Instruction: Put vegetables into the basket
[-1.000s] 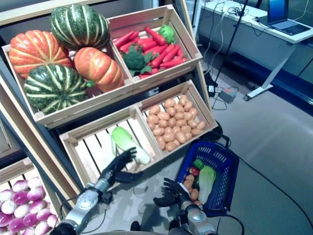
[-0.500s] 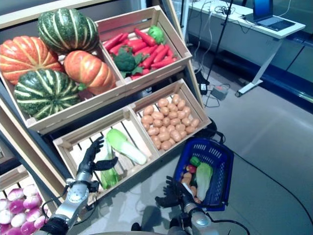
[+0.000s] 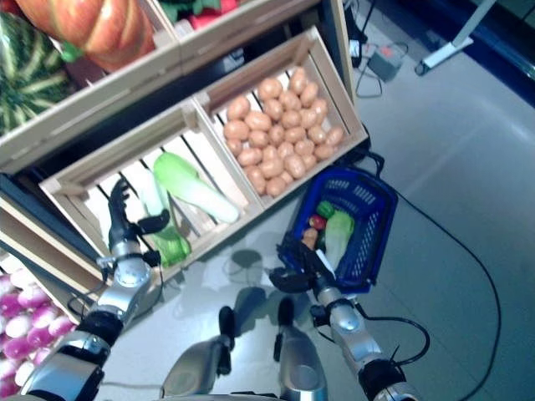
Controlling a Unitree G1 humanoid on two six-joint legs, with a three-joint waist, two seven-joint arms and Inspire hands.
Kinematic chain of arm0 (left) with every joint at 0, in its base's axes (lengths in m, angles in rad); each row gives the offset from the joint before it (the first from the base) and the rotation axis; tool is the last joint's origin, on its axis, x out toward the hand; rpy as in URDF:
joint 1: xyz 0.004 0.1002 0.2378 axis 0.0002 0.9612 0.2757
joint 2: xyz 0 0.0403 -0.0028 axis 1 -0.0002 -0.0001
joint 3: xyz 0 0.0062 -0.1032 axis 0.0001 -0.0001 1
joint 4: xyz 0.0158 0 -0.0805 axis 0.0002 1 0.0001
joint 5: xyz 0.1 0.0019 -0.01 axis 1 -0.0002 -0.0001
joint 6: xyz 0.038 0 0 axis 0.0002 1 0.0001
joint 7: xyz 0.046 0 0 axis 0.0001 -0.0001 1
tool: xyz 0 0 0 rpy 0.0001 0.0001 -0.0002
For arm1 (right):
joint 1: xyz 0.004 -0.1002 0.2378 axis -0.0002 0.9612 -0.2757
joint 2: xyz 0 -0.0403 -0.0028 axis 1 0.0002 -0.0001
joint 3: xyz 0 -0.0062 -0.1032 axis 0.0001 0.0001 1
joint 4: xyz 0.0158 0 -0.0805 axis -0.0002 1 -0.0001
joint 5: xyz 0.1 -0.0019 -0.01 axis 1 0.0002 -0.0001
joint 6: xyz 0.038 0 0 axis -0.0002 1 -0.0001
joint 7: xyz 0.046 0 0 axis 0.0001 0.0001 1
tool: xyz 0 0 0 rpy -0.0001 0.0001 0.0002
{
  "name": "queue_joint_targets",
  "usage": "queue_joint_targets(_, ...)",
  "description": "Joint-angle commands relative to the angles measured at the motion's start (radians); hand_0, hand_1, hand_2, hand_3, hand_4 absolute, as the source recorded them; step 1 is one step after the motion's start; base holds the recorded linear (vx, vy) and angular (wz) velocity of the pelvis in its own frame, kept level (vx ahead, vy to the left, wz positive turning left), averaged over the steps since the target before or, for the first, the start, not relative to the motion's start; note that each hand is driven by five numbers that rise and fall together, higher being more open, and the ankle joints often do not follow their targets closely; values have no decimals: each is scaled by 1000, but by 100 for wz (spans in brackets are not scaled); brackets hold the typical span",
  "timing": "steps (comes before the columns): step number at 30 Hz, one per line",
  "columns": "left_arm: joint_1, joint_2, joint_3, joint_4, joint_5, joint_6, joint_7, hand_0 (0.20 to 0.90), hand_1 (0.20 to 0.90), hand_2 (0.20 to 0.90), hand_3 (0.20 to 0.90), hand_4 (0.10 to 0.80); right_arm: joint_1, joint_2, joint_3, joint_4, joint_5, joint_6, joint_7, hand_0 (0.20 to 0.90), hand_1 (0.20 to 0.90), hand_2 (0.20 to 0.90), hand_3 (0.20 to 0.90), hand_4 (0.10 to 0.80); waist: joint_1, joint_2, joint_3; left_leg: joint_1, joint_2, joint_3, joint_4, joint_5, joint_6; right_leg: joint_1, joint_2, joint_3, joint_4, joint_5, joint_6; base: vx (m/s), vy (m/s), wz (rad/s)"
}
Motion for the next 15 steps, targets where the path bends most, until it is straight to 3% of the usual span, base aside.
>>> queue_joint_targets(1,-74,66,77,-29,-5,-41,96,900,900,900,900,800,6,-22,-30,-165,64,-101,-47,900,900,900,900,800,-33,1,-31,-177,-31,-3,287,-110,13,-77,27,-25,210,-125,-101,-65,29,4)
queue_joint_targets(6,-170,111,84,-15,-45,-26,105,900,900,900,900,800,-44,-26,-24,-146,76,-70,-60,900,900,900,900,800,-43,-8,-4,-334,-26,0,477,-185,23,-229,11,-6,403,-189,-109,-56,42,2)
queue_joint_targets(15,-316,211,97,47,-100,19,164,900,900,900,900,800,-78,-71,-23,-140,102,-42,-50,900,900,900,900,800,-83,-4,16,-526,12,33,704,-271,32,-431,33,46,620,-248,-127,14,89,-6)
